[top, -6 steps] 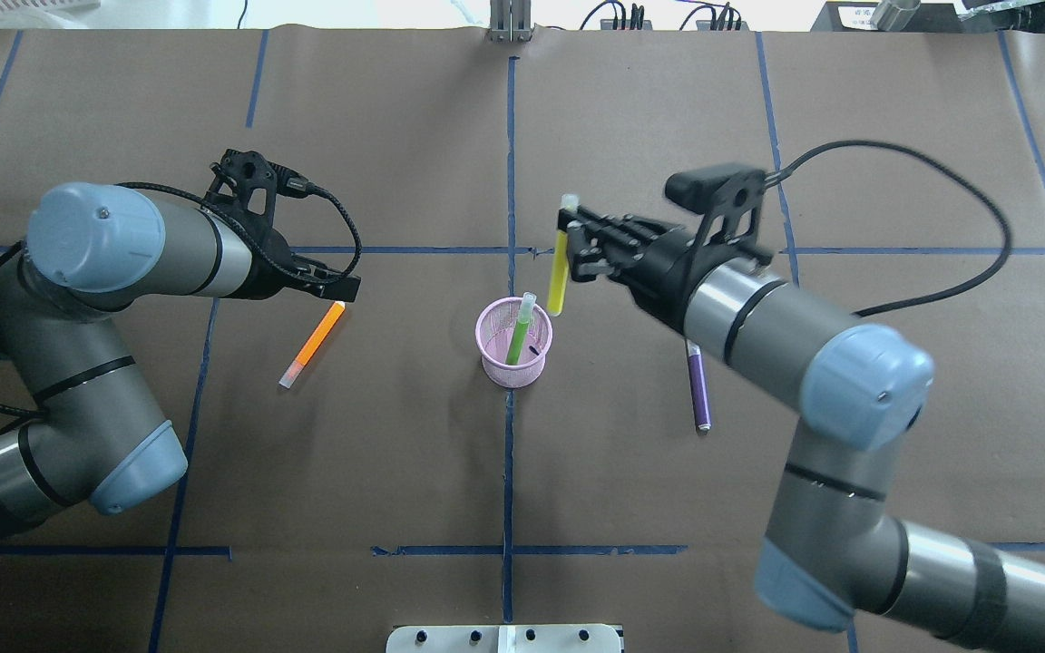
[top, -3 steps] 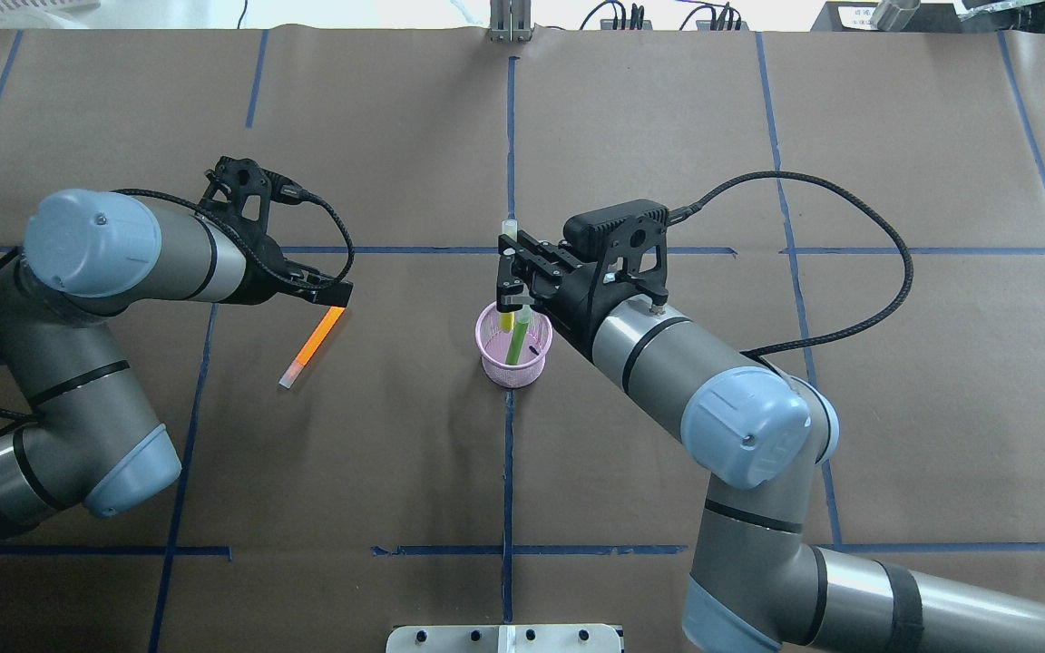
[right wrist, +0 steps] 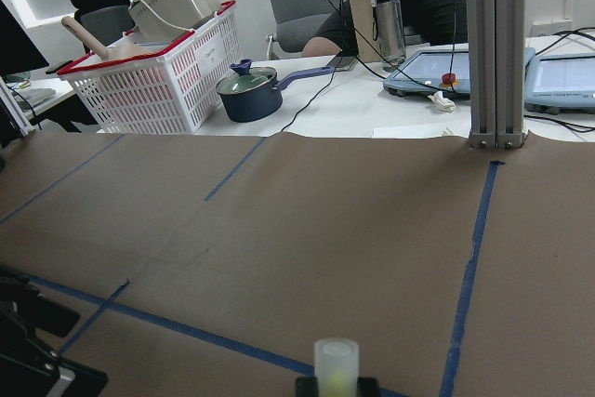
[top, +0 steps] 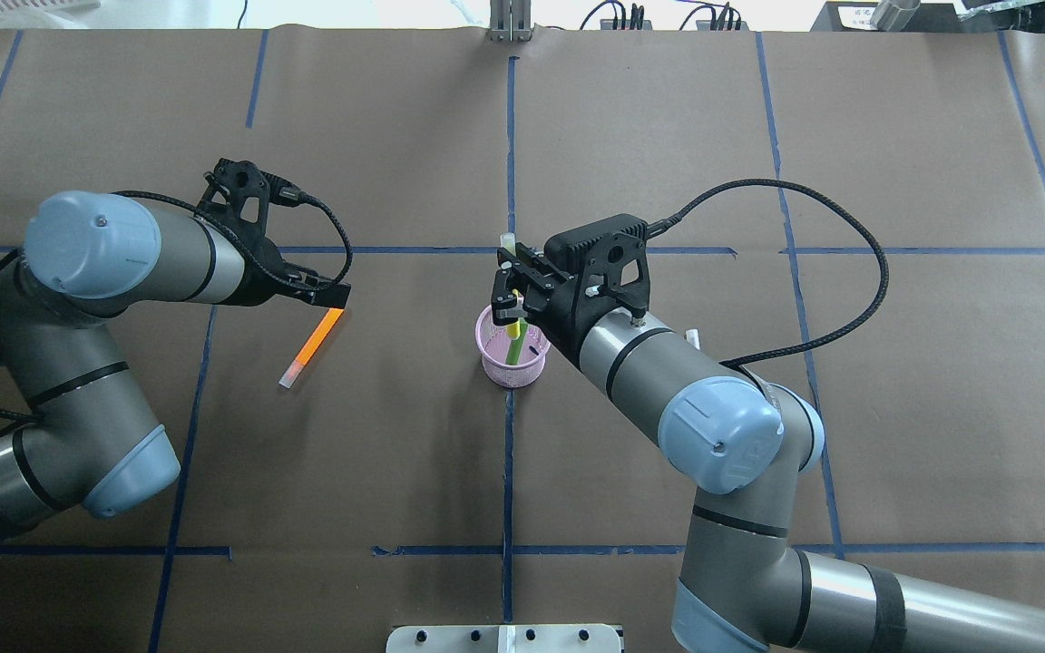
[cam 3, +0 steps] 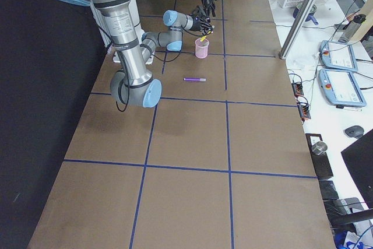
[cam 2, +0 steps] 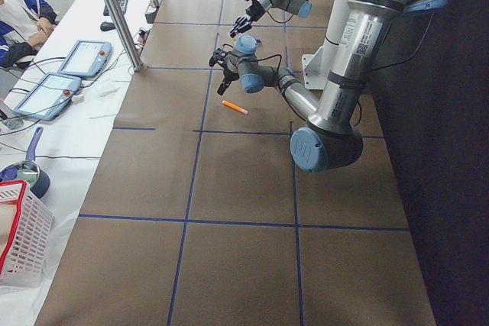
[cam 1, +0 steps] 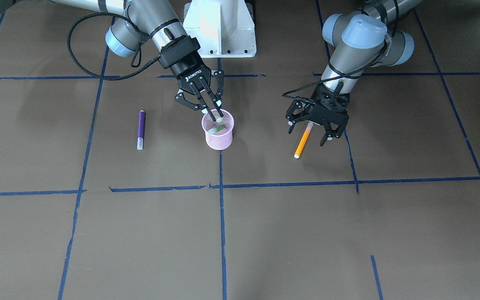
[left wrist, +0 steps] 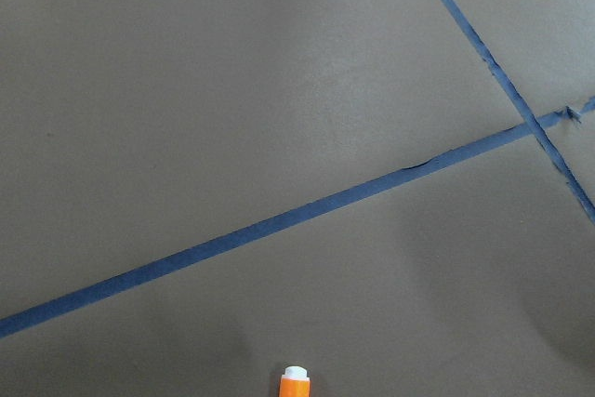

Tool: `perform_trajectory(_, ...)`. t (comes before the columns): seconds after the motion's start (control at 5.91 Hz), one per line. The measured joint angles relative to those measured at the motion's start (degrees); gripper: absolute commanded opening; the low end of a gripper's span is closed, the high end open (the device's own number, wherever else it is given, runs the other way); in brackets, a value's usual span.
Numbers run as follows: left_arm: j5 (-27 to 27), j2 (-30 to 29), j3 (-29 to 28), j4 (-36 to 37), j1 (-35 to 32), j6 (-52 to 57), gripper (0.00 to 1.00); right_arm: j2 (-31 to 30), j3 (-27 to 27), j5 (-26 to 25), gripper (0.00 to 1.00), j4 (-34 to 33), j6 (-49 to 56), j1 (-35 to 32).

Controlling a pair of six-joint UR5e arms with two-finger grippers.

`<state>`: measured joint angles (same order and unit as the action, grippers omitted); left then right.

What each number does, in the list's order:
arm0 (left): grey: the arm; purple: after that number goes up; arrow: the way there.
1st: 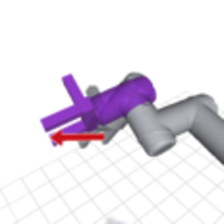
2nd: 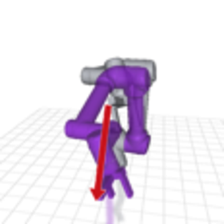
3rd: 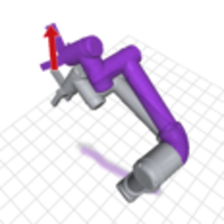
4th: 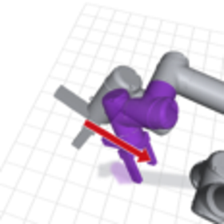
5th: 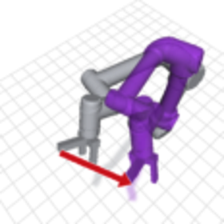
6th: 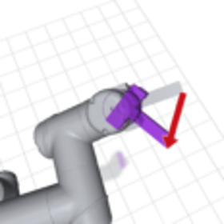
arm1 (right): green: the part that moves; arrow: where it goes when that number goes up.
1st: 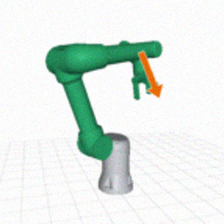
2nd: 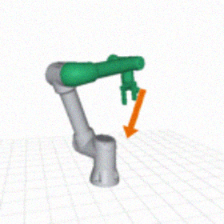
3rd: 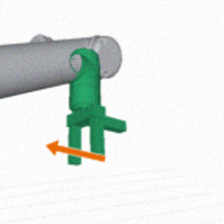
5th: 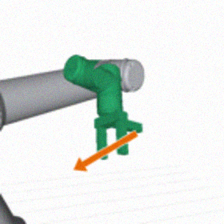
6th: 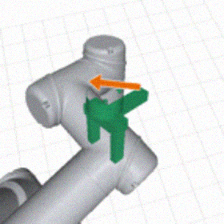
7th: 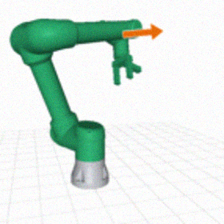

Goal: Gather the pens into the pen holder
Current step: 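Lower the yellow marker into the cup and open the right gripper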

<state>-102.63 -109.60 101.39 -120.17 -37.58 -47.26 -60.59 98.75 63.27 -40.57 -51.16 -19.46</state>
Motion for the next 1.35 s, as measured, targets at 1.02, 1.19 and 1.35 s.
perform_trajectory(1.02, 0.04, -0.03, -1.38, -1.26, 0.09, -0.03, 1.00, 0.21, 0.16, -4.12, 1.00, -4.30, 0.72, 3.17)
perform_trajectory(1.19, -0.04, -0.13, -1.41, -1.14, 0.15, -0.03, 1.00, 0.19, 3.14, 0.24, 1.00, -9.60, 0.49, 1.36)
perform_trajectory(1.35, -0.18, -0.41, -1.39, -0.81, 0.20, -0.03, 1.00, 0.06, 6.10, 7.68, 1.00, -16.32, -0.08, -2.33)
